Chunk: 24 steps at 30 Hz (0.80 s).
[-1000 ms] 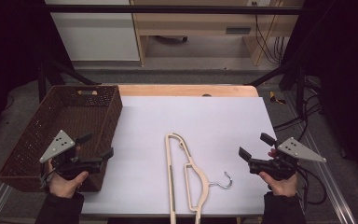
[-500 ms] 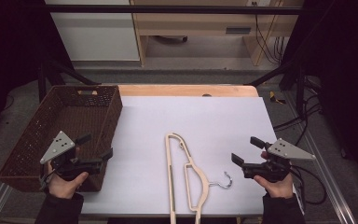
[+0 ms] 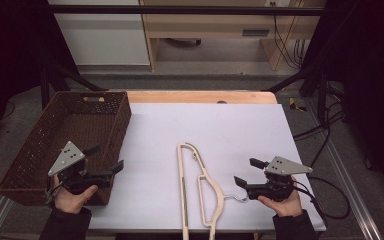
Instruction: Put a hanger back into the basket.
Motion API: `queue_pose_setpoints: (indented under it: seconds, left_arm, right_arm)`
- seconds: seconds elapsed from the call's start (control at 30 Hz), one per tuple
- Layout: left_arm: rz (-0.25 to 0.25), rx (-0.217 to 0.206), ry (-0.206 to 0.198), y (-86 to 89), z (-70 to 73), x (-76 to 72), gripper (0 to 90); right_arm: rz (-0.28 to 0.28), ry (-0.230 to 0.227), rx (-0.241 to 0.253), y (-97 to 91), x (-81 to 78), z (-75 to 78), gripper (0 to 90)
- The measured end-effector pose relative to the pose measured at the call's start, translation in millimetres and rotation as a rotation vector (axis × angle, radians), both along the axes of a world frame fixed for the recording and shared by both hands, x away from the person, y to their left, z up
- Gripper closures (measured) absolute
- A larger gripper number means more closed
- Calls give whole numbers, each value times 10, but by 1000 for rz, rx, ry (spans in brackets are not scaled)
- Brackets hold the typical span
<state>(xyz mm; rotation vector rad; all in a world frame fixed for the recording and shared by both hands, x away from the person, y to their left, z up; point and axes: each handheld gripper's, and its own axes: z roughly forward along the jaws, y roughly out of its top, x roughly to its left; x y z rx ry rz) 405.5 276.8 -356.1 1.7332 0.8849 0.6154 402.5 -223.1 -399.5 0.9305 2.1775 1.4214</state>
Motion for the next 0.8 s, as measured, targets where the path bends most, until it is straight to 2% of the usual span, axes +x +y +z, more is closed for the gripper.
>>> queue_pose_setpoints:
  seconds: [0.1,0.2,0.23,0.4,0.8]
  left_arm:
    - [-1,4,3,-18,-11,7,46]
    - [-4,9,7,-36,-20,9,46]
    - [-5,10,7,-42,-20,8,46]
    - [-10,15,9,-77,-29,8,46]
    - [-27,30,20,-166,-73,19,48]
  right_arm:
    - [4,14,-19,62,-5,-73,233]
    - [1,50,-47,168,31,-173,277]
    - [1,50,-47,168,31,-173,277]
    - [-10,108,-69,306,81,-312,343]
    - [-25,205,-112,537,136,-549,410]
